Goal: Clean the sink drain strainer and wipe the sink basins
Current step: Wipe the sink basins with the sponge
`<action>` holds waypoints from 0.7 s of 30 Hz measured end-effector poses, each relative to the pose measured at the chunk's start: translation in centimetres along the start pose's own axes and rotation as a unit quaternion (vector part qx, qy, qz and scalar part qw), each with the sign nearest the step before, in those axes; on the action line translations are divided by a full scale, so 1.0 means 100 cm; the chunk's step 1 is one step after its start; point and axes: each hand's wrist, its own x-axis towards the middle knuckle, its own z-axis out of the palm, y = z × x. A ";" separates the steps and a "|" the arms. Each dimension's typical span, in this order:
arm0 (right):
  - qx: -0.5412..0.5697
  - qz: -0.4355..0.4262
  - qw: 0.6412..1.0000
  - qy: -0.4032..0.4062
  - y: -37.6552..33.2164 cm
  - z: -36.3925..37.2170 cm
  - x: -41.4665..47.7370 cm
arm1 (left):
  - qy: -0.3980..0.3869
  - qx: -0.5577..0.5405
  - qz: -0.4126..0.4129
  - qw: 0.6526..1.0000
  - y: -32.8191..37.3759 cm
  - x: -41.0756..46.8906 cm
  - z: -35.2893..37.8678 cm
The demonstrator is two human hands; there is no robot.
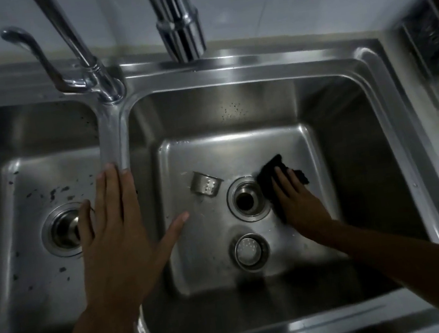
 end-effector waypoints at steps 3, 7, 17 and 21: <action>0.035 -0.017 0.999 0.003 -0.029 -0.004 0.020 | -0.011 -0.004 -0.003 1.000 0.001 0.001 -0.001; 0.084 -0.004 0.996 0.024 -0.076 -0.017 0.050 | -0.015 -0.010 -0.008 1.000 0.000 0.000 -0.002; 0.047 -0.137 0.987 0.063 -0.148 -0.005 0.078 | -0.014 -0.008 -0.014 1.000 0.003 0.001 -0.004; 0.001 -0.268 0.960 0.075 -0.130 0.004 0.072 | -0.010 -0.017 -0.019 1.000 0.003 0.001 -0.005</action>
